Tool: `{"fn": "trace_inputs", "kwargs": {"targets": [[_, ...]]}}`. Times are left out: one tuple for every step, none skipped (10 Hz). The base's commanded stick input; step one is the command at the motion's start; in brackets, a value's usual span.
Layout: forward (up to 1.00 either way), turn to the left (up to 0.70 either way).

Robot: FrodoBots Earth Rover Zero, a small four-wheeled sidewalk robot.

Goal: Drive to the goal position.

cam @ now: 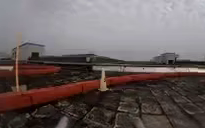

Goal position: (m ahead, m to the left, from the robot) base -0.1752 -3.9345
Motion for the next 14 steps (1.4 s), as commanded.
{"fn": "trace_inputs", "kwargs": {"targets": [[0.0,-0.7],[0.0,-0.7],[0.0,-0.7],[0.0,-0.7],[0.0,-0.7],[0.0,-0.7],[0.0,-0.7],[0.02,-0.47],[0.06,-0.12],[0.06,-0.12],[0.06,-0.12],[0.06,-0.12],[0.06,-0.12],[0.06,-0.12]]}}
